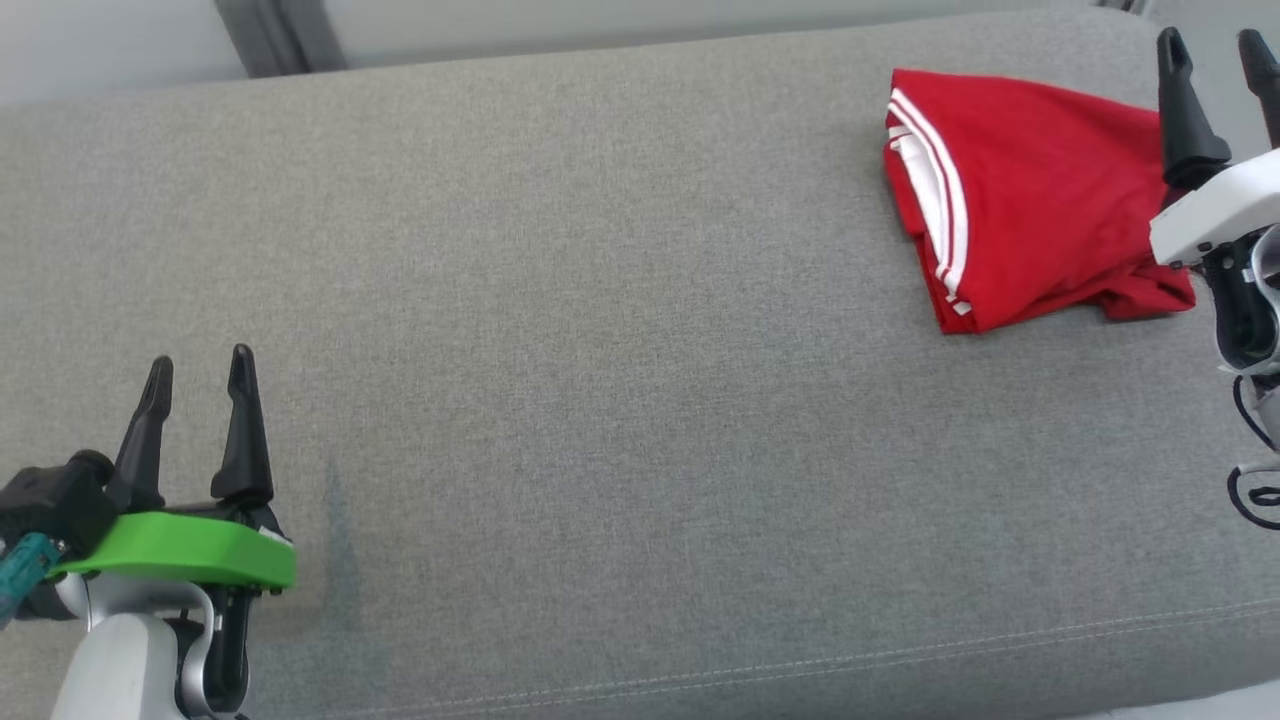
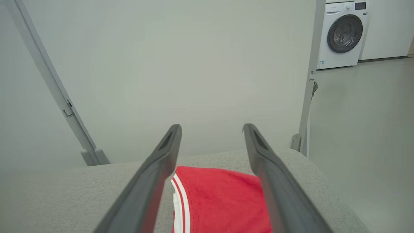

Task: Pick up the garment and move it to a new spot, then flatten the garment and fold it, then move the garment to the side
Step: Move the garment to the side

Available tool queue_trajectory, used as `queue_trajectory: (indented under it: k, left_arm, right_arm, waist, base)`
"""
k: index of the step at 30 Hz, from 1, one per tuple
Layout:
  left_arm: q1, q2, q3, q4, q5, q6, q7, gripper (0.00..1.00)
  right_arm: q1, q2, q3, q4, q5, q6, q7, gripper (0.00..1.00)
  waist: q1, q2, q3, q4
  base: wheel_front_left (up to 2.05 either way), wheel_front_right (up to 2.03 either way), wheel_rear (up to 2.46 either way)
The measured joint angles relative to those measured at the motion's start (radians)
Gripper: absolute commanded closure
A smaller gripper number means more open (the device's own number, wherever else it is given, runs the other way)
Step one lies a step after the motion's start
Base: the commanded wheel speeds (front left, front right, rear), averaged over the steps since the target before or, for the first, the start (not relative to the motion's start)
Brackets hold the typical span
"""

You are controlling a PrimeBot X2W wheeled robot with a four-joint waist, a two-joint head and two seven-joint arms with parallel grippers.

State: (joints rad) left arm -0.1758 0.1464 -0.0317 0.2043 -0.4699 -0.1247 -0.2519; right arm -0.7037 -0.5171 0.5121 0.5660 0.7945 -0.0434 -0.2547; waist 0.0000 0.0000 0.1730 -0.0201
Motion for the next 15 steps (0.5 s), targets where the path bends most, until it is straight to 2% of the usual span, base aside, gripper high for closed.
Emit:
queue_trajectory:
  k: [6, 15]
  left_arm:
    - [0.04, -0.013, 0.0, 0.003, 0.004, 0.0, 0.0, 0.0]
    - [0.078, -0.047, 0.006, -0.012, 0.001, 0.0, 0.0, 0.0]
  right_arm:
    - [0.117, 0.027, -0.021, -0.105, -0.052, -0.004, 0.0, 0.0]
    - [0.313, 0.083, -0.101, -0.261, -0.092, -0.042, 0.0, 0.0]
  waist:
    - [0.0, 0.0, -0.065, -0.025]
    - [0.0, 0.0, -0.128, -0.045]
  base:
    - [0.0, 0.0, 0.0]
    - [0.0, 0.0, 0.0]
